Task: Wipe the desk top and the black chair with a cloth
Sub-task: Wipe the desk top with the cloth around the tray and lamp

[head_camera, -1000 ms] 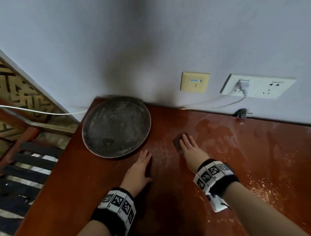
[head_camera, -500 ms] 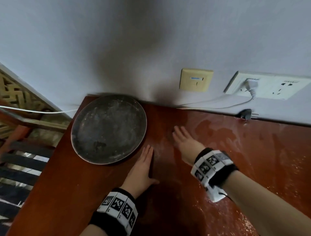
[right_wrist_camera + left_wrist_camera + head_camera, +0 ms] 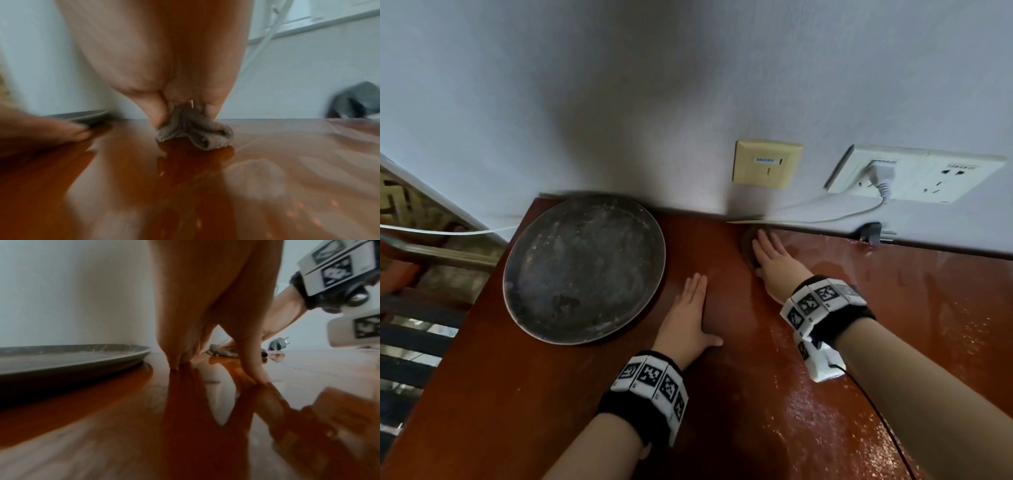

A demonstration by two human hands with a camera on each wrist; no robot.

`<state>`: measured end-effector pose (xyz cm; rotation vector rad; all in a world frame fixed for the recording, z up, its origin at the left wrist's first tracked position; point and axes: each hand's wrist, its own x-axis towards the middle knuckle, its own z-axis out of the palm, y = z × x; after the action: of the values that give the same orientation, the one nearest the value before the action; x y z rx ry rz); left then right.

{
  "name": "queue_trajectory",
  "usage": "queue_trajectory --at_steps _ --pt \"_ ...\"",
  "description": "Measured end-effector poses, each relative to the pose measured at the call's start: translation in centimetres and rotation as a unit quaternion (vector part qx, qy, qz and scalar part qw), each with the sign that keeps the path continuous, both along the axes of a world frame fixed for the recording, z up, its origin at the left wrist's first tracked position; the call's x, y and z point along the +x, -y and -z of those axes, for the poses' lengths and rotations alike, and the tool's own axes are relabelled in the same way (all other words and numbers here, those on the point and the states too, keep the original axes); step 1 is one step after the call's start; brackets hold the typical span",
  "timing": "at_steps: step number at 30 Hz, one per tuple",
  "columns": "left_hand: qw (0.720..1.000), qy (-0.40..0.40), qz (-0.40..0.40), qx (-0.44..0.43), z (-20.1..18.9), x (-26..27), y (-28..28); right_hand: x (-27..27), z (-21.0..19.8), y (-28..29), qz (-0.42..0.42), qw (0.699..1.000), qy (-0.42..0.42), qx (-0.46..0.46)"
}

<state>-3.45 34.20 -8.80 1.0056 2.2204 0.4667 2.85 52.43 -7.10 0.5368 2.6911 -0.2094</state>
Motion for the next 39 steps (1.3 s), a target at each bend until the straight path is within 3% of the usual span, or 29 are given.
queue_trajectory --at_steps 2,3,4,6,9,12,16,20,22,24,27,29,34,37,39 --pt "1.000 -0.009 0.002 -0.017 0.1 0.0 -0.8 0.4 0.1 1.5 -0.094 0.994 -0.059 0.003" --pt "1.000 -0.012 0.002 -0.025 0.2 0.0 -1.0 0.8 0.2 1.5 -0.102 0.994 -0.030 0.003" --pt "0.999 -0.012 0.004 -0.031 0.2 0.0 -1.0 1.2 0.4 1.1 -0.094 0.995 -0.012 0.012" --pt "0.999 -0.012 0.008 -0.038 0.1 0.0 -0.9 1.3 0.3 -0.9 0.014 0.999 0.047 -0.006" --pt "0.999 -0.021 0.013 -0.048 -0.1 0.2 -0.8 0.4 1.5 -3.6 0.098 0.993 0.061 0.029" --pt "0.998 -0.023 0.016 -0.057 0.1 0.1 -1.0 -0.5 2.1 -2.0 0.096 0.993 0.063 -0.002" --pt "0.998 -0.025 0.016 -0.061 0.2 0.0 -1.2 -0.3 2.3 0.0 0.002 0.999 0.036 -0.035" --pt "0.998 -0.022 0.017 -0.050 0.3 0.1 -0.7 -0.1 1.3 -3.2 0.142 0.988 0.012 -0.054" --pt "0.999 -0.025 0.017 -0.045 0.3 0.1 -0.7 0.1 1.6 -3.7 0.159 0.986 0.005 -0.050" --pt "0.998 -0.025 0.019 -0.046 0.4 0.1 -0.7 0.7 1.8 -3.5 0.140 0.990 0.017 -0.032" --pt "0.998 -0.026 0.020 -0.047 0.3 0.1 -0.8 2.2 1.5 -2.7 -0.022 0.999 0.029 0.018" --pt "0.998 -0.027 0.022 -0.048 0.3 0.1 -0.8 2.8 1.5 -2.9 -0.077 0.995 0.057 0.024" --pt "0.998 -0.033 0.023 -0.057 0.2 0.1 -0.8 2.9 0.4 -6.6 0.130 0.990 0.058 0.017" --pt "0.998 -0.031 0.021 -0.054 0.3 0.1 -0.7 3.5 0.6 -5.9 0.099 0.992 0.062 0.038" --pt "0.998 -0.030 0.018 -0.053 0.3 0.1 -0.8 4.5 1.3 -3.8 -0.007 0.997 0.066 0.049"
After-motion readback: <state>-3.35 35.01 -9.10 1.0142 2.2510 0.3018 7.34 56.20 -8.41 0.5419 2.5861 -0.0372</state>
